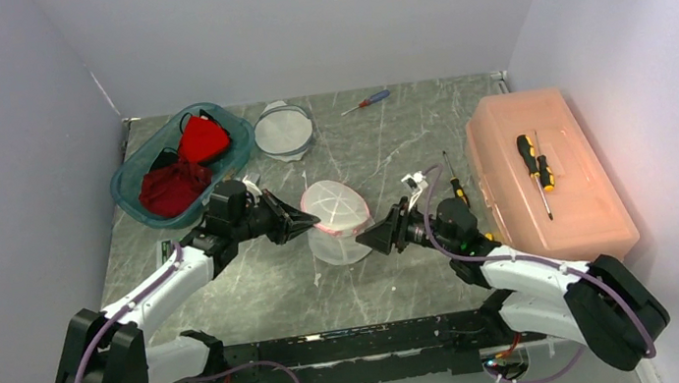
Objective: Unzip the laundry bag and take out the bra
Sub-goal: Unzip the laundry bag at the center of the board.
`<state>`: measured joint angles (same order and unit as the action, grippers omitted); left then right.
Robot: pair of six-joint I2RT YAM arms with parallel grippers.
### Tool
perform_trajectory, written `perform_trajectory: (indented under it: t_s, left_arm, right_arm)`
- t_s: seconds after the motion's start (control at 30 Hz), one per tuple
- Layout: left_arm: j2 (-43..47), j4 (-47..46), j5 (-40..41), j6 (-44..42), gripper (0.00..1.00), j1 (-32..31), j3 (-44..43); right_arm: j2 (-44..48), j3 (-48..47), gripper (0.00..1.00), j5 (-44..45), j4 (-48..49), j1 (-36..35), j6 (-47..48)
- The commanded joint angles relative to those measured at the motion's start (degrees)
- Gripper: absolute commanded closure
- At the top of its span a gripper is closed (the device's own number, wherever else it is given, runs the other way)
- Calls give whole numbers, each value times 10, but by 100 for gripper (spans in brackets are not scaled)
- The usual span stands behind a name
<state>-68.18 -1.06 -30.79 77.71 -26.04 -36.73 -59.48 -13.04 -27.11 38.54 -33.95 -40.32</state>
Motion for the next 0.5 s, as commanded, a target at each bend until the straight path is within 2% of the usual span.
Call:
perform_trajectory:
  t_s: [0.0,0.3,0.47]
  left_arm:
    - [11,-25,-16,6,97,2,4]
    - [18,-20,-16,3,98,2,1]
    - [18,-23,-18,4,97,2,1]
  right_arm:
    - [-25,-32,48,3,58,-3,7]
    - [-75,-45,48,-19,86,-3,6]
    - [-87,-46,53,-33,106,-4,1]
